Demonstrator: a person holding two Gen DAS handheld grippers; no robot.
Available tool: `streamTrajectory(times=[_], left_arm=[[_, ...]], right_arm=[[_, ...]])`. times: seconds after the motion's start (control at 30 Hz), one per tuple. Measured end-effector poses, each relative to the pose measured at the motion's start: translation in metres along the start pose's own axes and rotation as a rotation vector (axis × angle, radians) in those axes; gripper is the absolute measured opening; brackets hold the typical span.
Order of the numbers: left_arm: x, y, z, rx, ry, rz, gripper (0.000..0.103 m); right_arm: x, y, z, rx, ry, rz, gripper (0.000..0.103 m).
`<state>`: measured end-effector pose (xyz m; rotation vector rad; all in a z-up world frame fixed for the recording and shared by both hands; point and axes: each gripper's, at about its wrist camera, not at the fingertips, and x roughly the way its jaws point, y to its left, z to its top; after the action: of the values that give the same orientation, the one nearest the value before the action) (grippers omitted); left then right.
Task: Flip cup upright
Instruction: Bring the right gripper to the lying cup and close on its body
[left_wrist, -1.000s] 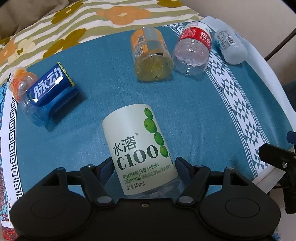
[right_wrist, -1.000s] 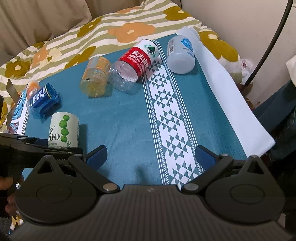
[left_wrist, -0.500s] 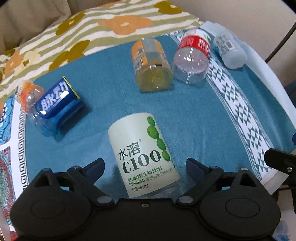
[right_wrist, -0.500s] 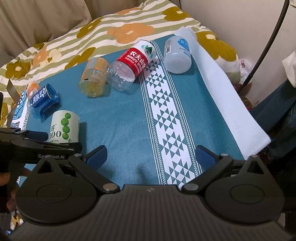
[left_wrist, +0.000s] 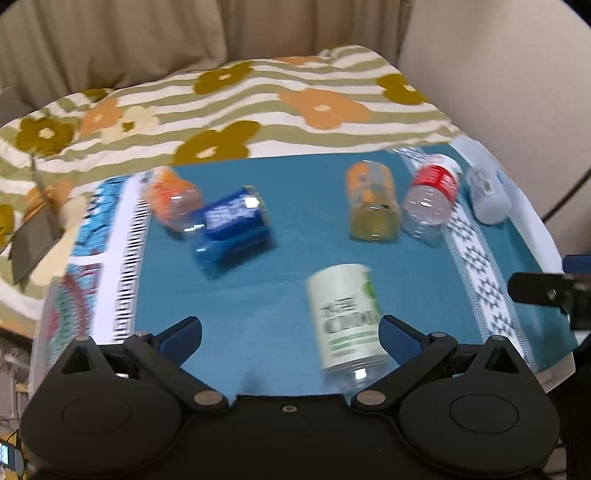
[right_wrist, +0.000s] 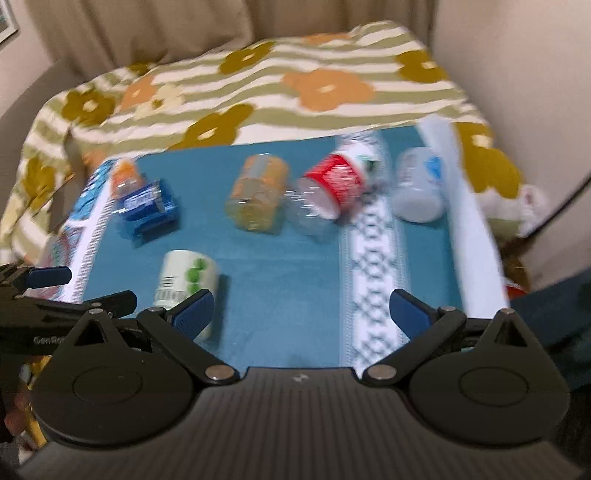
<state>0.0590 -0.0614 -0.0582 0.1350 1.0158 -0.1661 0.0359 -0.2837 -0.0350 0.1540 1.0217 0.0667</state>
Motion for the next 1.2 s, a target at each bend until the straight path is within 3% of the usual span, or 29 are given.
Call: streamTrajectory(times=[0.2,0.57,0.77,0.9,1.2], left_arm=[[-0.007,0.045,-0.012,-0.05,-0.007,-0.008,0.103],[0.005,0.107,-0.031,-0.104,0.031,-0.036,0.103],[0.01,0.135,-0.039,-0.167,0.055,-0.034,0.103],[0.009,0.14,-0.043,-0.181,0.064,-0.035,0.103],[0.009,0.141,-0.043,-0.186,0.072,-0.047,0.103]], right_arm=[[0.04,0.027,0.032,0.045,0.163,0.131,0.103],[0.134,0.071,0.056,0.095,0.385,0.132,0.099],[0.16,0.078,0.056,0.127,0.435,0.134,0.094],[0.169,0.081,0.053,0.13,0.456,0.13,0.077],[0.168,0.082,0.051,0.132,0.444,0.136,0.074]])
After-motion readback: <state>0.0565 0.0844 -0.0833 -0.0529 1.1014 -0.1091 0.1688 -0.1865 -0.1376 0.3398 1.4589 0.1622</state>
